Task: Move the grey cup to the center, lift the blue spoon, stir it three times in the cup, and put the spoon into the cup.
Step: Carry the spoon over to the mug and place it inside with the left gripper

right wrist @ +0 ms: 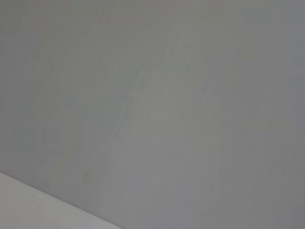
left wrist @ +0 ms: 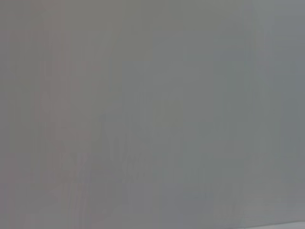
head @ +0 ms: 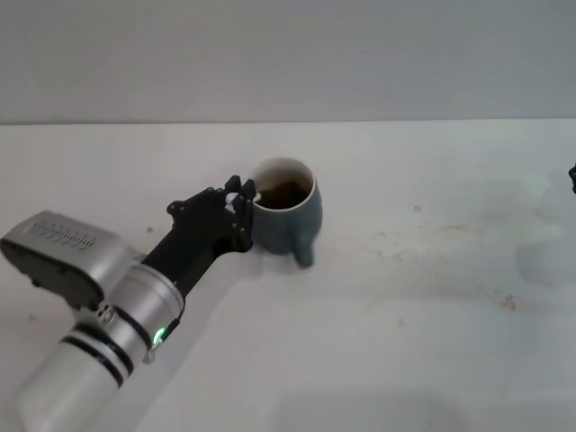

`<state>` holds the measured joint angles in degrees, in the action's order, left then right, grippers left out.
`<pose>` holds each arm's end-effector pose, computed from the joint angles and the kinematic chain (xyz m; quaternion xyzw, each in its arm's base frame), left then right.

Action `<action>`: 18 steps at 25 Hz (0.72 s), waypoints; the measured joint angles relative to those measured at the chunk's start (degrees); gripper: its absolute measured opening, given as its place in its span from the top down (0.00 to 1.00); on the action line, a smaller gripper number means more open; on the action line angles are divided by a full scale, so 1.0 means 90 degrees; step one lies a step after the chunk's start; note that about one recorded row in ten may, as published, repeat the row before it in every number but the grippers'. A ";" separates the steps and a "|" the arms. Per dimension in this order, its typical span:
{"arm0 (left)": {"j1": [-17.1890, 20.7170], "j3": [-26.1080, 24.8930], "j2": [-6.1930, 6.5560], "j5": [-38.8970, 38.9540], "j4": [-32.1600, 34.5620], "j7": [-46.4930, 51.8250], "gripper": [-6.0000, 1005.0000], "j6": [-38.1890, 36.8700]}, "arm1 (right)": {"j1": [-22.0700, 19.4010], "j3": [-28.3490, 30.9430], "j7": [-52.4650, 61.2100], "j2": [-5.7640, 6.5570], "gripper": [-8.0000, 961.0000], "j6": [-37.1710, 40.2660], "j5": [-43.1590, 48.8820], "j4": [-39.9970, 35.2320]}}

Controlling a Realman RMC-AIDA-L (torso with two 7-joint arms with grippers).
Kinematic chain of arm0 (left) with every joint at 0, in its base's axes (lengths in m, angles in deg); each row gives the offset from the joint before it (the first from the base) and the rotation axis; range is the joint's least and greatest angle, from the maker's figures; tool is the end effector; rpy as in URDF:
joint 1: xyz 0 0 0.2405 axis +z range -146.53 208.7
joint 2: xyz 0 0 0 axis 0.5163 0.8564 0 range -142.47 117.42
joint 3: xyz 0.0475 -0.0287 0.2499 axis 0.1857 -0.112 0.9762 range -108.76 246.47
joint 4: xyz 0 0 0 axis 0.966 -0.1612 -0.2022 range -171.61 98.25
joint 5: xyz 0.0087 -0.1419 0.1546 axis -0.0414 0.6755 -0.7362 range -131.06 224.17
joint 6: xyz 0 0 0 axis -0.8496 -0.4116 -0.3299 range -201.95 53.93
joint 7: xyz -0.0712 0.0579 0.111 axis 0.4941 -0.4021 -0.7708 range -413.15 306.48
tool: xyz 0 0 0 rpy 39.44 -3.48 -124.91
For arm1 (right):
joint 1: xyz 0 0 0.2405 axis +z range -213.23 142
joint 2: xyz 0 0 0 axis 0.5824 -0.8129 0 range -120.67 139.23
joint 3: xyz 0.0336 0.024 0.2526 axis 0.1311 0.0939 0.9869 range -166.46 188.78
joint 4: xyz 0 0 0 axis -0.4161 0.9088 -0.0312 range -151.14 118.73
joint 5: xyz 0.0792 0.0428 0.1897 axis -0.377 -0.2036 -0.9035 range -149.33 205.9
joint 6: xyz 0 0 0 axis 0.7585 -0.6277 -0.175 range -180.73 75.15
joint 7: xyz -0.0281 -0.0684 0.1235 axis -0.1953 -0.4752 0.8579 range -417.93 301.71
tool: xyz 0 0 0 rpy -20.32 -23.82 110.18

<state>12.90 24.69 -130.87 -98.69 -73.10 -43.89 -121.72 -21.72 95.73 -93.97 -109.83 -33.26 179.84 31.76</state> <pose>-0.2460 0.3119 -0.0959 -0.7885 -0.2688 -0.3350 0.4402 0.3160 0.3727 0.0150 -0.7358 0.1641 0.0331 0.6562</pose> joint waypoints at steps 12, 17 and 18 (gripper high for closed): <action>0.0551 0.0059 0.0030 -0.0177 -0.0582 -0.0039 0.77 -0.0025 | 0.0003 -0.0021 0.0000 0.0002 0.95 -0.0003 0.0095 0.0011; 0.0577 0.0064 0.0037 -0.0314 -0.0793 -0.0016 0.77 0.0001 | -0.0024 -0.0016 0.0000 0.0002 0.95 -0.0003 0.0105 0.0042; 0.0577 0.0064 0.0037 -0.0314 -0.0793 -0.0016 0.77 0.0001 | -0.0027 -0.0008 0.0000 0.0002 0.95 -0.0003 0.0108 0.0045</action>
<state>18.10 25.27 -130.54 -101.52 -80.24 -44.04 -121.71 -21.96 95.66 -93.97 -109.81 -33.28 180.81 32.16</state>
